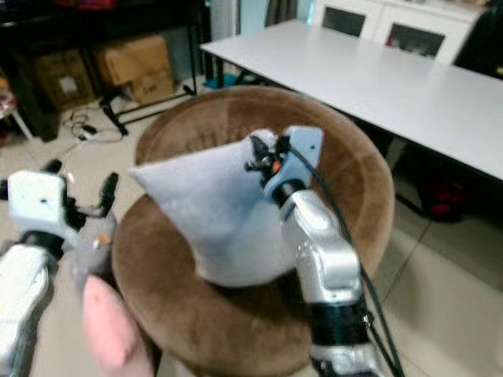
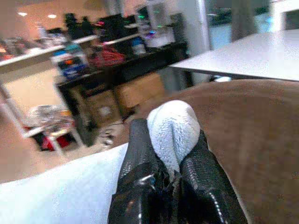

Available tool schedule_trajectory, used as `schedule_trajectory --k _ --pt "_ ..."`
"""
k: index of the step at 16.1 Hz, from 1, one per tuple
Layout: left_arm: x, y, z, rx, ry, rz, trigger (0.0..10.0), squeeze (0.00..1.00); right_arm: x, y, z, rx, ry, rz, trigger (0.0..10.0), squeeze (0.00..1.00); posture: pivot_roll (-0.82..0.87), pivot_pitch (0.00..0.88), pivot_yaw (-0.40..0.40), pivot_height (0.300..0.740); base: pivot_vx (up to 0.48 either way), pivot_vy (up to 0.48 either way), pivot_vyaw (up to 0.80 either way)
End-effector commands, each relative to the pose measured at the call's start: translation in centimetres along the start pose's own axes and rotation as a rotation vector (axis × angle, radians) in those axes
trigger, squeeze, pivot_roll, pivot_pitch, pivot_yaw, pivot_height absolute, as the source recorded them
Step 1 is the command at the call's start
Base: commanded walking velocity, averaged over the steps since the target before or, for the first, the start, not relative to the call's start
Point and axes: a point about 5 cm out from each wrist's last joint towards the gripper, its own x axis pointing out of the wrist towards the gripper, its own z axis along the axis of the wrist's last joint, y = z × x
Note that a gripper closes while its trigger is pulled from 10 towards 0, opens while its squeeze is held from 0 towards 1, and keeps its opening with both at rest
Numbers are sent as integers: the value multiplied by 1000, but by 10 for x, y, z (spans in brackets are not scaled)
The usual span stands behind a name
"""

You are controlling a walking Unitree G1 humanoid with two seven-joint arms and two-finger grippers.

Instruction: Move the pillow to the sofa from floor

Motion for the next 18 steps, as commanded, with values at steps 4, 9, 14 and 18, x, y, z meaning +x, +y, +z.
schedule_trajectory --k 4,9,14,18 --pt "-1 1 -1 37 10 14 10000 0 6 15 24 -27 -80 80 10000 0 66 0 -9 740 122 0 0" --pt "-8 -2 -3 46 28 -16 10000 0 13 29 27 10 -67 156 10000 0 84 0 -27 740 0 0 0" --pt "-21 -6 -10 71 75 -93 10000 0 48 56 6 145 124 121 10000 0 108 0 -39 740 0 0 0" --pt "-24 -7 -11 87 95 -136 10000 0 67 63 -3 216 218 -14 10000 0 114 0 -36 740 0 0 0"
